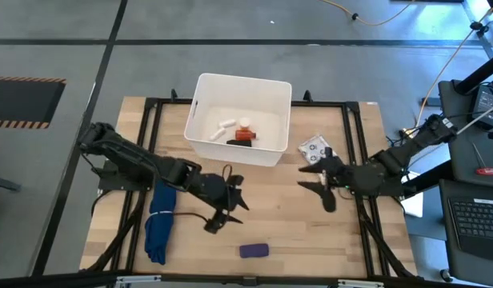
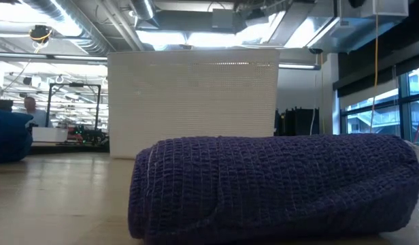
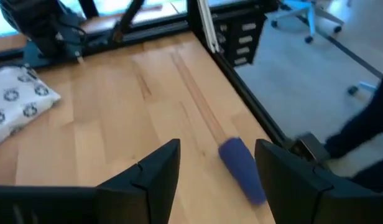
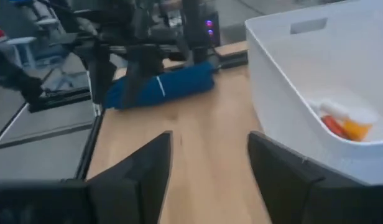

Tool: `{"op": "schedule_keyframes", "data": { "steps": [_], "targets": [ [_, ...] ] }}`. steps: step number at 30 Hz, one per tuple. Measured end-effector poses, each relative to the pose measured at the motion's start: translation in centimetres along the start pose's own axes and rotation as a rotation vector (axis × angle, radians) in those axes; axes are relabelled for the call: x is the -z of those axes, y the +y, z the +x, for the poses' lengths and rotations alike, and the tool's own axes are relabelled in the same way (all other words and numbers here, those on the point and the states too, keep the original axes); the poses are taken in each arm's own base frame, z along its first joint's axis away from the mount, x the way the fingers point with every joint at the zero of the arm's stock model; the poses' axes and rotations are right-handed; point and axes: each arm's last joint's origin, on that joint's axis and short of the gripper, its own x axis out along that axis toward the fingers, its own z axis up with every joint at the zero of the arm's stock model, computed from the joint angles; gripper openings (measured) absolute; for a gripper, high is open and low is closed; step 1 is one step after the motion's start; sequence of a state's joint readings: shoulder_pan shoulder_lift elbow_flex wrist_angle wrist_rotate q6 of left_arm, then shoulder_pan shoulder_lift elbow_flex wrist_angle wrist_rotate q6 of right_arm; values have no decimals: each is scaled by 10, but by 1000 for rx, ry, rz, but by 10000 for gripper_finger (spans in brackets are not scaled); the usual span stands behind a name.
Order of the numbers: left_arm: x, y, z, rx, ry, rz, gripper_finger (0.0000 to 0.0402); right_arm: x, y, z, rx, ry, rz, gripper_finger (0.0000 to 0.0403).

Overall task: Pick & place medical supplies in basket/bin
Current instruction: Put the purple bandage into the white bin

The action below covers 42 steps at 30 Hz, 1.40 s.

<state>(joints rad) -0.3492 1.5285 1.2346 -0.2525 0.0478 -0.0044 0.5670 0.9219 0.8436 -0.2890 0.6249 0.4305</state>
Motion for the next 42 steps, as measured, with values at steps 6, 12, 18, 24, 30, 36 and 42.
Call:
{"op": "schedule_keyframes", "data": {
  "steps": [6,12,18,24,30,36,42],
  "targets": [
    [1,-21,38,-37,-111,-20,200,25,-3,-24,-127,19,31,211],
    [18,-52,88,-46,-201,-68,207,38,-5,-36,-195,37,23,211],
    [59,-87,125,-238,-116,-22,210,42,-5,-39,-205,63,-1,211],
    [91,-102,146,-276,-39,-73,210,47,-7,-39,-181,112,31,211],
    [115,-112,160,-273,23,-65,210,49,-8,-39,-174,131,57,211],
    [135,-107,172,-254,125,-124,210,49,-8,-39,-172,133,70,211],
    [143,-101,175,-215,197,-113,199,49,-8,-39,-167,129,71,211]
  ]
}}
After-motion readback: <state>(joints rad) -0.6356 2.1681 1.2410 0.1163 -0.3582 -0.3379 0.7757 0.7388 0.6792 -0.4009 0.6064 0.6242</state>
